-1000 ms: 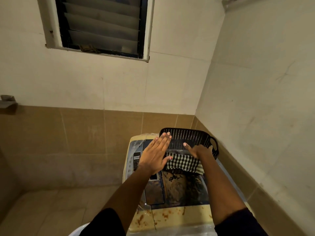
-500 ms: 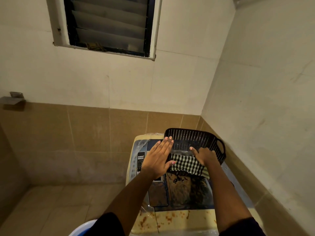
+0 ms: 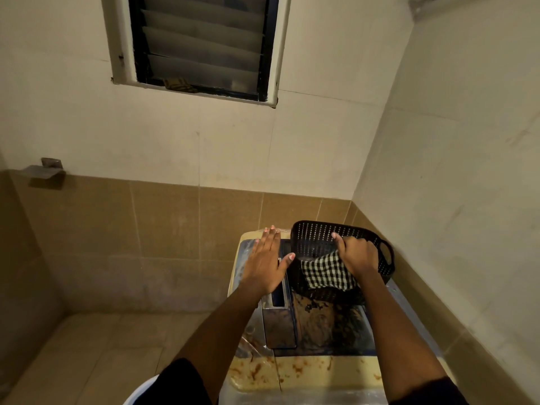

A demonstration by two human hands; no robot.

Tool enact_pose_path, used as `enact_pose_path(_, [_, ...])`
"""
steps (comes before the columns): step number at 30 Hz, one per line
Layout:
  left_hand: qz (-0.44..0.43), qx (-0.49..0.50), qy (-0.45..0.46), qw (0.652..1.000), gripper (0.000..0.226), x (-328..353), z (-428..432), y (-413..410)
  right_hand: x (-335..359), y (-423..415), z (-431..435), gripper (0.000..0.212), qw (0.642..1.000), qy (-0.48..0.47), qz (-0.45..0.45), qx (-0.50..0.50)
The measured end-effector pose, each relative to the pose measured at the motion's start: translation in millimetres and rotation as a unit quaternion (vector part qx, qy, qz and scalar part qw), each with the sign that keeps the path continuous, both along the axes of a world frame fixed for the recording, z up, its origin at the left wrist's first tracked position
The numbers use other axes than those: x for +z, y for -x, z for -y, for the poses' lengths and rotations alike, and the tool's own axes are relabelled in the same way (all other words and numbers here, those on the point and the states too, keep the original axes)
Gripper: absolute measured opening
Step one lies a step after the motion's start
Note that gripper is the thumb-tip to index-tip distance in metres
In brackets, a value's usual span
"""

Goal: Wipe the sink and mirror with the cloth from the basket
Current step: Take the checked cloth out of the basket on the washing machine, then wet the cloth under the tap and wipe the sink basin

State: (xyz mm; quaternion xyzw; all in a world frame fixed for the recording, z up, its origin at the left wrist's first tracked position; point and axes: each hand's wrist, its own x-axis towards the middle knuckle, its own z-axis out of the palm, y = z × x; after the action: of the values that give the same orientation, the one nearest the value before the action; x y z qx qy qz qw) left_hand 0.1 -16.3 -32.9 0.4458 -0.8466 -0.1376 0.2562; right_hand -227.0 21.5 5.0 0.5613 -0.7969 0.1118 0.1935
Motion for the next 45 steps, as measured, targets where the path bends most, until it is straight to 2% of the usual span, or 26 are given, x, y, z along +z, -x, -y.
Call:
enact_pose_path(4, [-0.109, 0.029, -0.163, 0.98, 0.072, 3.2, -9.3, -17.0, 25.2, -43.0, 7.2, 0.063, 0.996, 0.051, 0.044, 0.058])
enact_pose_path(6, [-0.188, 0.039, -0.283, 0.94, 0.087, 11.1, -21.8, -31.3, 36.9, -73.2, 11.7, 0.065, 0.991, 0.064, 0.058, 0.1])
enact_pose_path(7, [-0.222, 0.042, -0.327, 0.918, 0.087, 10.5, -25.7, -38.8, 41.3, -89.6, 12.9, 0.064, 0.987, 0.072, 0.073, 0.122])
enact_pose_path(10, [-0.317, 0.064, -0.397, 0.859, 0.071, 19.6, -35.7, -72.0, 51.7, -147.6, 12.1, 0.062, 0.964, 0.097, 0.155, 0.193])
enact_pose_path(13, [-0.431, 0.094, -0.415, 0.796, 0.052, 29.6, -55.0, -126.7, 56.8, -217.7, 4.2, 0.06, 0.929, 0.095, 0.224, 0.279])
enact_pose_path(15, [-0.468, 0.144, -0.377, 0.786, 0.038, 36.4, -69.0, -170.1, 56.2, -263.8, -0.5, 0.057, 0.915, 0.085, 0.242, 0.313])
enact_pose_path(18, [-0.53, 0.213, -0.274, 0.774, 0.021, 42.3, -93.2, -251.0, 53.6, -340.4, -16.7, 0.055, 0.893, 0.07, 0.273, 0.352])
enact_pose_path(20, [-0.523, 0.254, -0.211, 0.786, 0.019, 48.7, -111.0, -308.4, 45.7, -389.4, -28.6, 0.056, 0.881, 0.052, 0.299, 0.364])
enact_pose_path(22, [-0.487, 0.283, -0.155, 0.812, 0.015, 61.7, -139.6, -369.3, 36.1, -445.9, -47.6, 0.058, 0.86, 0.03, 0.325, 0.393])
enact_pose_path(28, [-0.388, 0.351, -0.058, 0.85, 0.007, 107.0, -242.0, -528.1, 9.1, -629.8, -128.2, 0.058, 0.757, -0.042, 0.441, 0.481])
enact_pose_path(30, [-0.343, 0.382, -0.054, 0.856, 0.006, 115.8, -279.7, -575.5, 5.6, -686.9, -162.5, 0.05, 0.717, -0.068, 0.467, 0.513])
enact_pose_path(33, [-0.322, 0.416, -0.058, 0.848, 0.009, 124.9, -345.4, -642.9, 6.7, -760.0, -220.9, 0.042, 0.645, -0.111, 0.501, 0.566])
enact_pose_path(38, [-0.259, 0.469, -0.115, 0.837, 0.02, 135.6, -455.6, -725.7, -0.9, -852.1, -298.9, 0.019, 0.519, -0.266, 0.491, 0.648])
enact_pose_path(39, [-0.234, 0.482, -0.129, 0.835, 0.023, 135.4, -474.6, -740.1, -1.1, -866.7, -313.0, 0.022, 0.49, -0.295, 0.489, 0.659])
enact_pose_path(41, [-0.186, 0.505, -0.164, 0.827, 0.023, 132.0, -509.6, -766.0, 3.9, -891.5, -340.7, 0.055, 0.418, -0.342, 0.503, 0.675])
enact_pose_path(42, [-0.174, 0.512, -0.18, 0.822, 0.022, 129.1, -526.5, -777.8, 4.8, -904.5, -352.1, 0.071, 0.394, -0.36, 0.493, 0.687])
enact_pose_path(44, [-0.165, 0.521, -0.212, 0.81, 0.023, 123.5, -557.9, -796.6, 7.0, -924.5, -372.9, 0.083, 0.385, -0.378, 0.441, 0.717])
enact_pose_path(45, [-0.16, 0.522, -0.229, 0.806, 0.022, 120.9, -569.7, -801.8, 8.6, -931.0, -381.6, 0.082, 0.395, -0.39, 0.402, 0.728])
